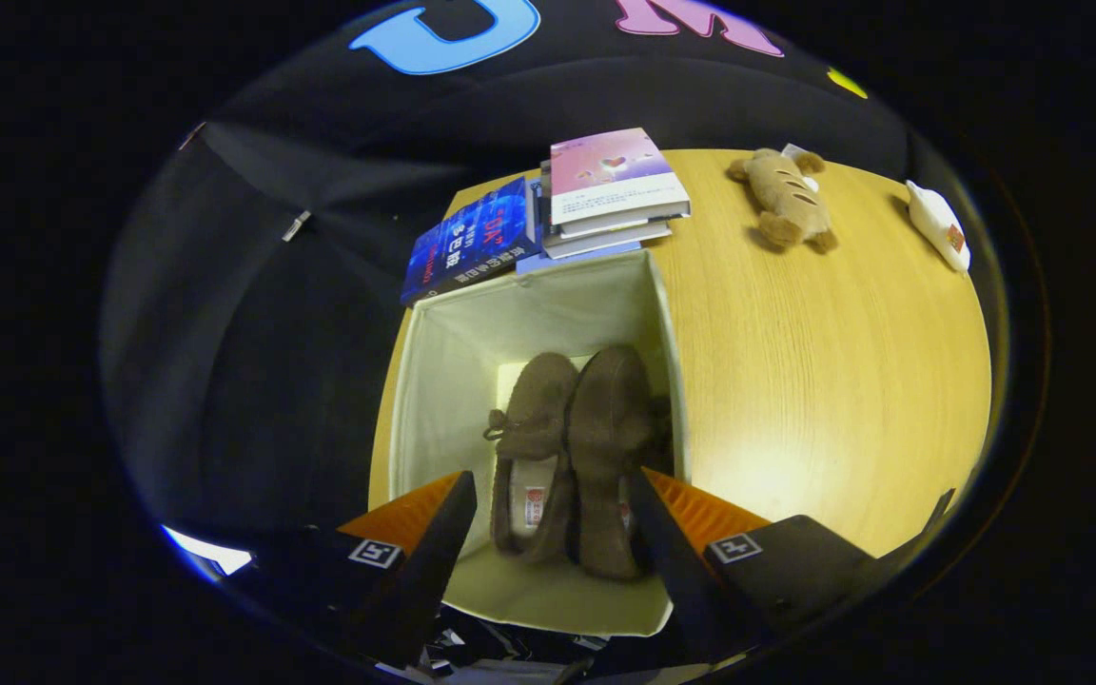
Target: Open the storage box then place both shoes into the box .Put the left shoe in first, then the right shoe, with the right side of both shoes facing outward in a uniform manner.
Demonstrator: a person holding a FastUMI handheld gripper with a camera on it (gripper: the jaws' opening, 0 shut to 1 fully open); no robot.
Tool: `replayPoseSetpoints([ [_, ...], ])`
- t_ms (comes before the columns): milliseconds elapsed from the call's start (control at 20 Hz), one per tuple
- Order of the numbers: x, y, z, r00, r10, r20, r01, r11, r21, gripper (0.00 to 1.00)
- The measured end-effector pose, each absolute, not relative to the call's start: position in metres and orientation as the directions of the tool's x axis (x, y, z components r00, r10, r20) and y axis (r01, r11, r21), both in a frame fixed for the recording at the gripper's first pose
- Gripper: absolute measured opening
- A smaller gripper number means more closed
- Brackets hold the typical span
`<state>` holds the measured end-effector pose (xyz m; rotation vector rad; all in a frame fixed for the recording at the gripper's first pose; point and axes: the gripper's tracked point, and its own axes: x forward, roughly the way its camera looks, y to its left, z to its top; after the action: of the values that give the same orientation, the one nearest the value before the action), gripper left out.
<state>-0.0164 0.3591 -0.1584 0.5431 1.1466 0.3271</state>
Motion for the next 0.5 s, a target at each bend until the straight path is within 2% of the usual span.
replayPoseSetpoints([
  [500,-0.013,0.319,-0.140,0.506,0.518,-0.689,-0.008,0.802,0.597,0.99],
])
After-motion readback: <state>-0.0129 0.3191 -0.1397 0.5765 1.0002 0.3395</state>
